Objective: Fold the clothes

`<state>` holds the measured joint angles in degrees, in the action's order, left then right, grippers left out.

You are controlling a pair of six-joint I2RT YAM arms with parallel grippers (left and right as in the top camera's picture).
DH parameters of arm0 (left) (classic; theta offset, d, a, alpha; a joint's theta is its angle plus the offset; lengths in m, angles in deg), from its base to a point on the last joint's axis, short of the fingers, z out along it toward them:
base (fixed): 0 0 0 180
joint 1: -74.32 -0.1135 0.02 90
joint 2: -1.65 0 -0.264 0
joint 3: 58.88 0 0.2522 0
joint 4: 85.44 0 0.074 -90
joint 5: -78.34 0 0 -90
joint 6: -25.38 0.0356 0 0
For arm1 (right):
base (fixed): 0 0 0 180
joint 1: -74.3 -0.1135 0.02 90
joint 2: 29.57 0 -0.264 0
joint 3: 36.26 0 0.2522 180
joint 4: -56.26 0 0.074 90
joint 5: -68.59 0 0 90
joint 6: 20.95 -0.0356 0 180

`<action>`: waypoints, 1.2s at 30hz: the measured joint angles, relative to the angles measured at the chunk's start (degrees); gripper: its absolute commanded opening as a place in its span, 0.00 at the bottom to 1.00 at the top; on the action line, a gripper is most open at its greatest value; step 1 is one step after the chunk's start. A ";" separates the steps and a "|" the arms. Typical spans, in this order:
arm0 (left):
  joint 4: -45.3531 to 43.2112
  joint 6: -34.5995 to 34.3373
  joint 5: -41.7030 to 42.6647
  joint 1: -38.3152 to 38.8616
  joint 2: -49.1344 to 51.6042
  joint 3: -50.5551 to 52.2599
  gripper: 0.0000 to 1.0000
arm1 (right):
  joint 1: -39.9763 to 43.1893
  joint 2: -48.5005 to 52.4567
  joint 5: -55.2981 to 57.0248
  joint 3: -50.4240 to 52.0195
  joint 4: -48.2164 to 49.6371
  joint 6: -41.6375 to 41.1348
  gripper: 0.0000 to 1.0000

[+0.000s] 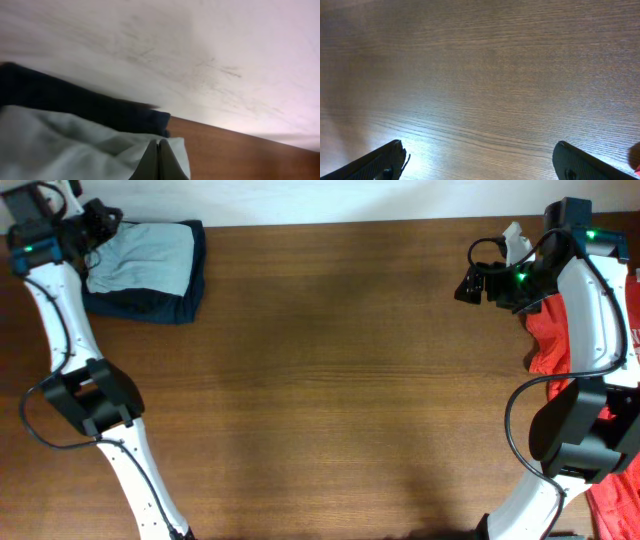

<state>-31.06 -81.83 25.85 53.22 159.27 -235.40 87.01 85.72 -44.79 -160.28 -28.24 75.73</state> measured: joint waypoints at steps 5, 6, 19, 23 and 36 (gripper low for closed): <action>-0.98 -4.02 -0.07 0.31 5.62 0.00 0.00 | 0.00 0.00 0.00 0.00 0.02 -0.02 0.99; -0.98 -4.37 -0.28 0.26 6.62 0.00 0.00 | 0.00 0.00 0.02 0.00 0.02 -0.02 0.99; -6.40 -6.01 -0.37 -0.35 11.41 -8.96 0.03 | 0.00 0.00 0.00 0.00 0.02 -0.02 0.99; -5.49 -7.93 6.60 -0.68 10.23 -16.24 0.04 | 0.00 0.00 0.00 0.00 0.02 -0.04 0.98; 22.18 0.24 12.66 1.16 8.70 -9.53 0.04 | 0.00 0.00 0.02 0.00 0.00 0.00 0.99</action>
<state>-8.87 -81.59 38.51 54.38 167.97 -244.93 87.01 85.72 -44.76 -160.28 -28.24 75.73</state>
